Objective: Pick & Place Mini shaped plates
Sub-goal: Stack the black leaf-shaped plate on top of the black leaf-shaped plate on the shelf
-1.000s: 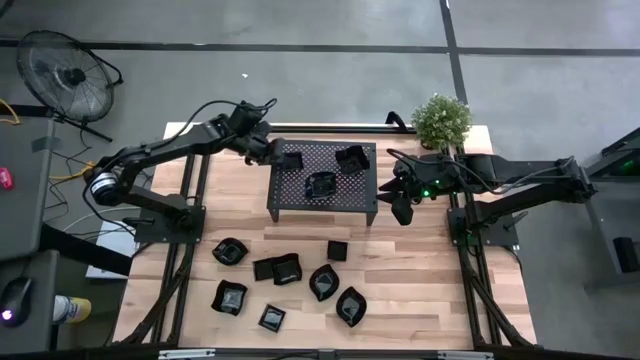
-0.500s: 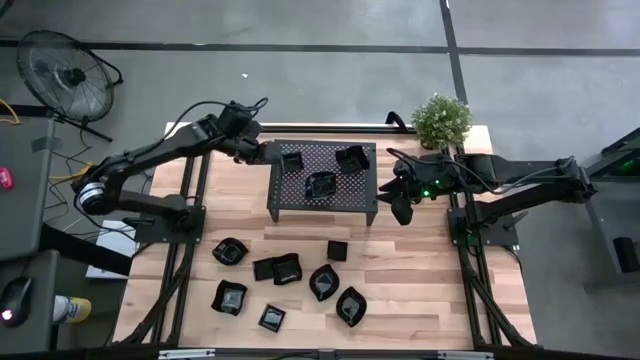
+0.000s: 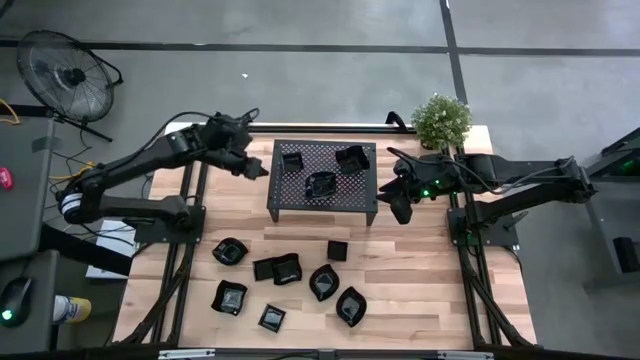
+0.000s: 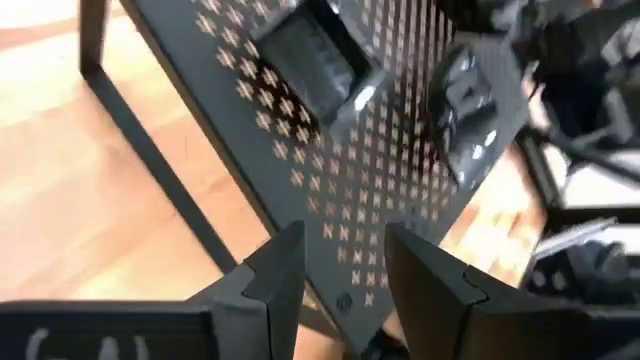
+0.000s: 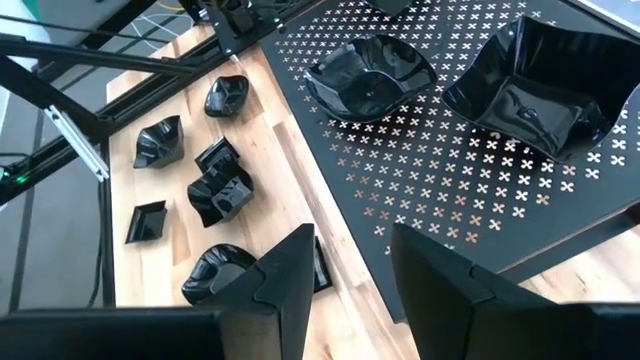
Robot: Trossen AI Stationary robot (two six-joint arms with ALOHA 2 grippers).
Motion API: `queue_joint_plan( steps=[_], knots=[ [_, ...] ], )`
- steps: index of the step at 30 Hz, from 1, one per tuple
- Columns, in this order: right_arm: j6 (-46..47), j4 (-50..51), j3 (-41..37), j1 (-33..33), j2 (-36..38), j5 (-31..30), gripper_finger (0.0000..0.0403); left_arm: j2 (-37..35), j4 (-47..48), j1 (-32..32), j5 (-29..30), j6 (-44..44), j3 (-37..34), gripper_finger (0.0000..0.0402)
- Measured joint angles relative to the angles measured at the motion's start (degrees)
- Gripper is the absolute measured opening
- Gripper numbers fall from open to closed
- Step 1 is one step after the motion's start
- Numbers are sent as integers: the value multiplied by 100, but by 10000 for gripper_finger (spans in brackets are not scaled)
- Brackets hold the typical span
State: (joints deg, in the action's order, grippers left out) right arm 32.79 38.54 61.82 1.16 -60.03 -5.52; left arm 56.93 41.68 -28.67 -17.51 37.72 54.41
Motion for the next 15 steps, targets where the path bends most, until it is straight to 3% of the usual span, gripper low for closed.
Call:
queue_joint_plan(
  steps=[11, 15],
  knots=[
    [470, 319, 0, 25, 0, 208, 130, -13, 121, 1916, 343, 190, -1, 136],
    [603, 315, 0, 131, 0, 222, 130, -13, 668, 2535, 572, 348, 0, 136]
  ],
)
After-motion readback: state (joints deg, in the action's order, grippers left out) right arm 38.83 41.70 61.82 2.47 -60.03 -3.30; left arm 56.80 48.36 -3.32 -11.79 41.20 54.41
